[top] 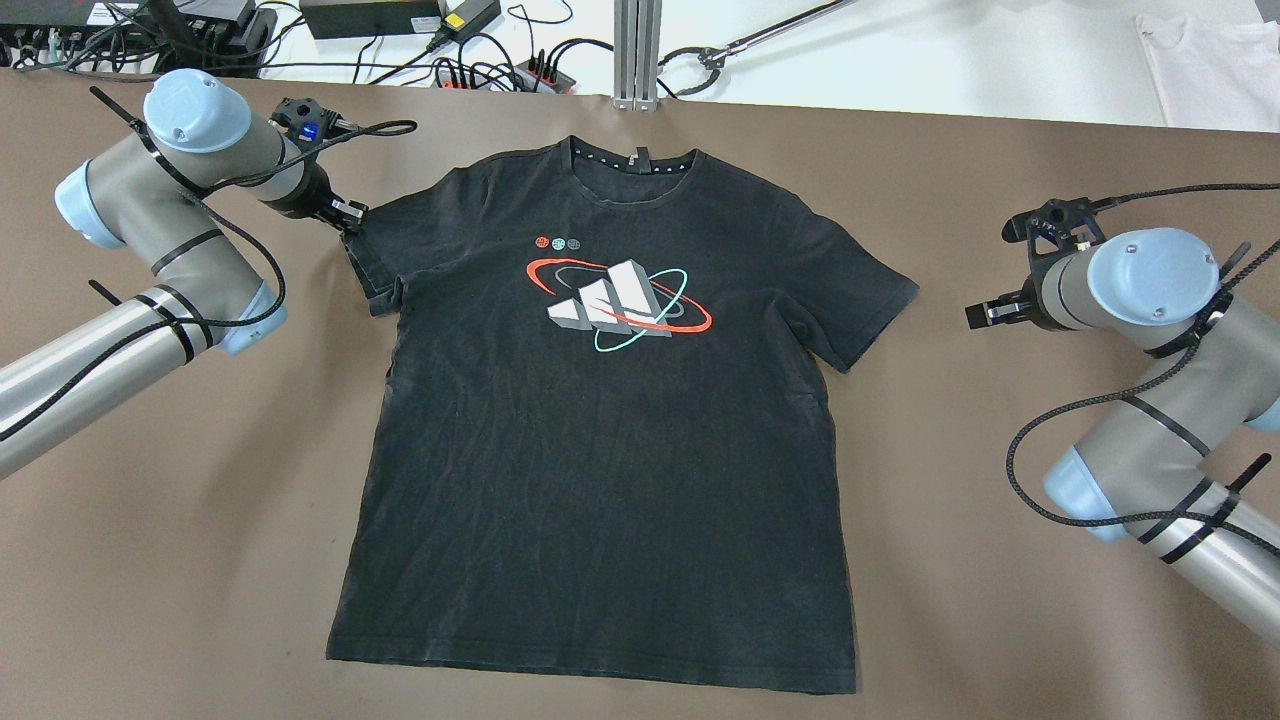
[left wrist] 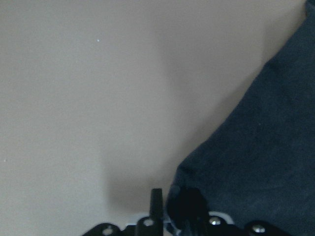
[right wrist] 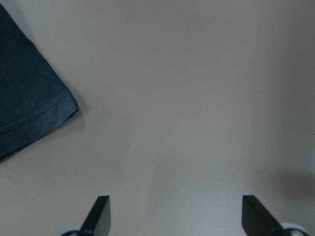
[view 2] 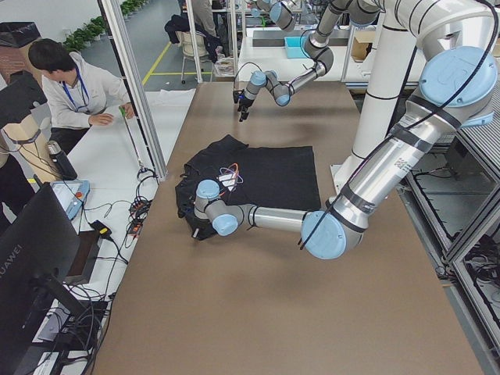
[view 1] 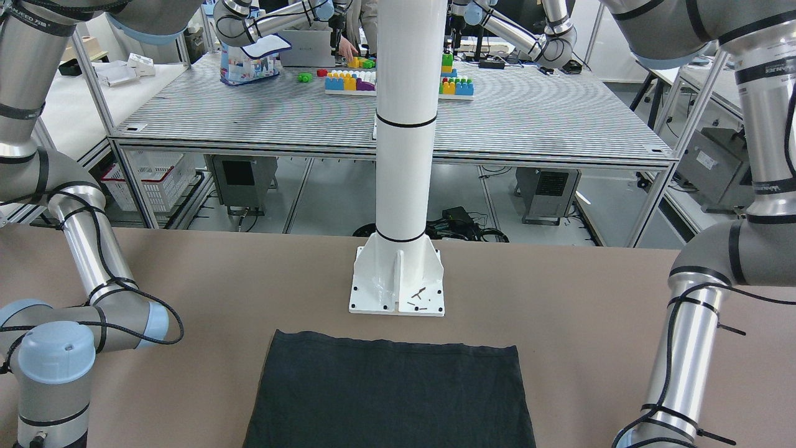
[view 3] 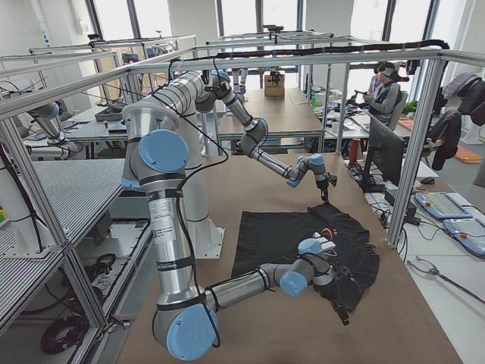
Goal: Fold clothes
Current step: 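Move the left gripper to the sleeve nearest it and grasp its edge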
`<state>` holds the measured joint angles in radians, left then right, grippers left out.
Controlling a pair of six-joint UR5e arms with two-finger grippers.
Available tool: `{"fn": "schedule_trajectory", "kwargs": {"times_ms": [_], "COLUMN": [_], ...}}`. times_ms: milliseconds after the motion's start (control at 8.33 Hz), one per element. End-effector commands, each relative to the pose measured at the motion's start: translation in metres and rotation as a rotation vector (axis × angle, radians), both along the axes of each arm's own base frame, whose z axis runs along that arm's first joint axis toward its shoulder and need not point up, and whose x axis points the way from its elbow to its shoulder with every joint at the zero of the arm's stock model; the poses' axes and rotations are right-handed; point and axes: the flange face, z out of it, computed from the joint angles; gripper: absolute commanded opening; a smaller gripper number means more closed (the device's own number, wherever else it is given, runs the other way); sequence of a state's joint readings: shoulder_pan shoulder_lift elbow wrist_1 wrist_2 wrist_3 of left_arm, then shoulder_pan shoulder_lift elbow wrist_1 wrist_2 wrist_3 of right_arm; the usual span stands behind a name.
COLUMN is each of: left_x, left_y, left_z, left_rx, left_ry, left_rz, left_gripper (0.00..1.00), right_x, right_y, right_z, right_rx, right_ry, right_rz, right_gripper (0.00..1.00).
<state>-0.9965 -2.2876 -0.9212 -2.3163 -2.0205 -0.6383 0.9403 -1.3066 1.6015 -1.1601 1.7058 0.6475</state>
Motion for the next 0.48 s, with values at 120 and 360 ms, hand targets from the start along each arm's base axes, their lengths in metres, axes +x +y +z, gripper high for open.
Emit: {"fn": "schedule_trajectory", "kwargs": {"times_ms": [120,360], "left_x": [-0.004,-0.007], "left_y": [-0.001,-0.001], "left_z": [-0.003,-0.029], "left_rx": [0.005,0.029], "left_ry": [0.004,0.037], "left_rz": [-0.004,-0.019], "left_gripper": [0.0,0.0], "right_x": [-0.001,0.0], "right_y": [0.0,0.0], "right_z": [0.0,0.0], "right_rx": [-0.001,-0.001], "right_ry": [0.001,-0.001], "right_rz": [-0.002,0.001], "right_gripper": [0.94,0.94]}}
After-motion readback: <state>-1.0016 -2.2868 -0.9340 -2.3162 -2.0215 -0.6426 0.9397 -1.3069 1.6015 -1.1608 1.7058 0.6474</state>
